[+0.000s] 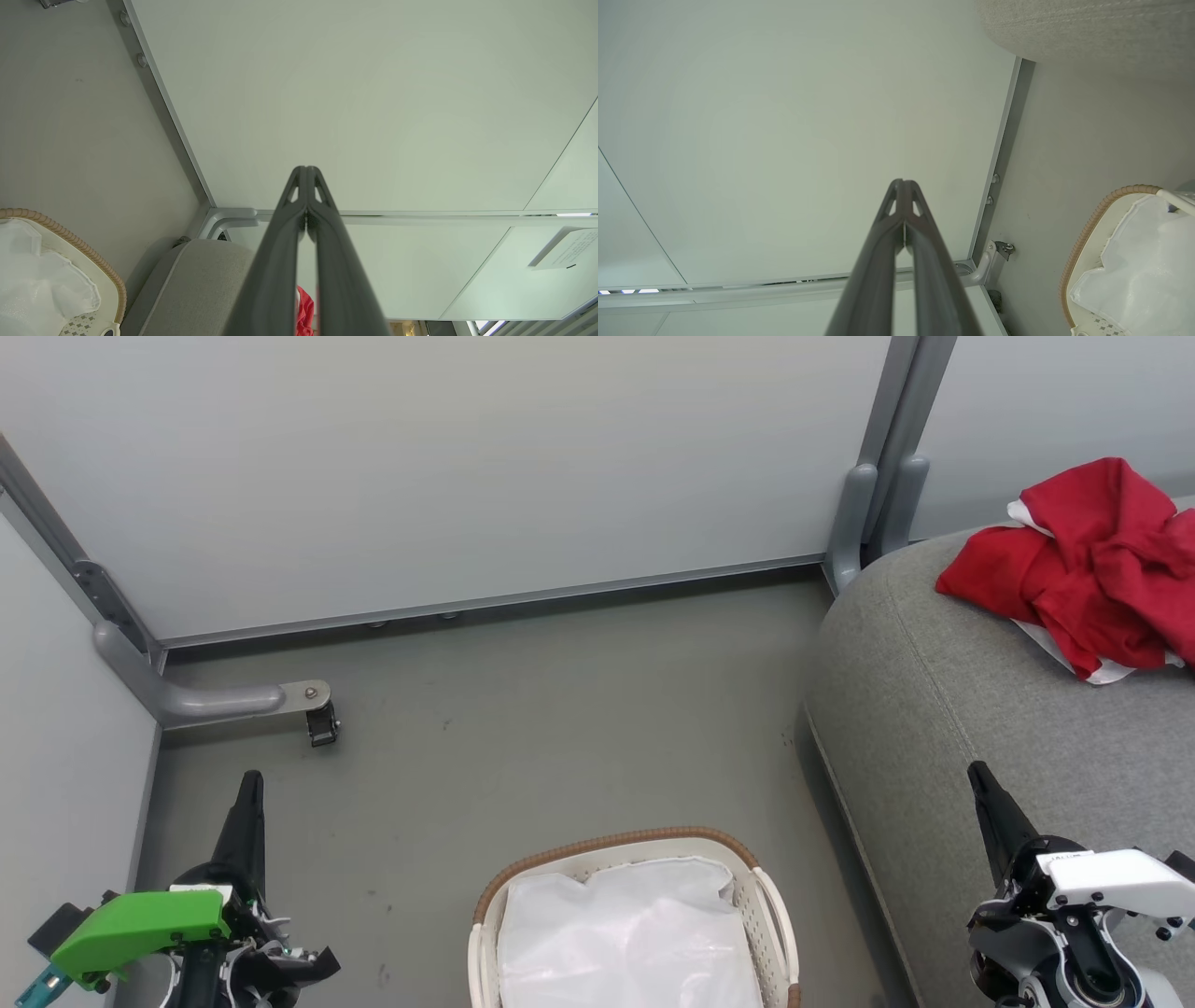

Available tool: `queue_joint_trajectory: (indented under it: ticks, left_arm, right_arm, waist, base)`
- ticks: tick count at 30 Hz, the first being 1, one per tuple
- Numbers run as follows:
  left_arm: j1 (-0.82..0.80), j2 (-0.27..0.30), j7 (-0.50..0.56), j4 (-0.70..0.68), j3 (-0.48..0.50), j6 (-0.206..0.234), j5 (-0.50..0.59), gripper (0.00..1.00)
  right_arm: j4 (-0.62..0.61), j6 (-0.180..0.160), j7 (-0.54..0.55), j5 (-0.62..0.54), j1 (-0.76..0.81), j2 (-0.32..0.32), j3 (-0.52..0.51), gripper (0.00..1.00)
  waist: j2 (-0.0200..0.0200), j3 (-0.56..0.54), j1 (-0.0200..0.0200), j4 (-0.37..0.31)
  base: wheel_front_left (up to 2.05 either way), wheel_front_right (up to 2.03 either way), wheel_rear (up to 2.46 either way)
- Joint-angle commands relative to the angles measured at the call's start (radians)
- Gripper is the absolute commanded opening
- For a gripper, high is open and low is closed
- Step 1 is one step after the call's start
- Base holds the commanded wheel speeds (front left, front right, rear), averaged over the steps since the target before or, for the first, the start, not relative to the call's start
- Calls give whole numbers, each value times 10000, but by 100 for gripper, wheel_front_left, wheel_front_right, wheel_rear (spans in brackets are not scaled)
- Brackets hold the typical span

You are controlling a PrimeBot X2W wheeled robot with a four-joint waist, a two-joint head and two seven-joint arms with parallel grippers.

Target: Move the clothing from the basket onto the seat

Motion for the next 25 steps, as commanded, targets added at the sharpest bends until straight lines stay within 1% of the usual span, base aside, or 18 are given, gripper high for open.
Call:
queue_joint_trajectory:
  ticks: [1, 25]
  left_arm:
    - [-108, 40, 38, -21, 24, -62, -31, 0]
    - [-108, 40, 38, -21, 23, -63, -31, 0]
  right_arm:
    - [-43, -3, 29, 38, -80, -59, -19, 0]
    - [-43, -3, 28, 39, -79, -59, -19, 0]
  waist:
    - [105, 0, 0, 0]
    - [105, 0, 0, 0]
  base:
    - [0, 0, 0]
    - [0, 0, 0]
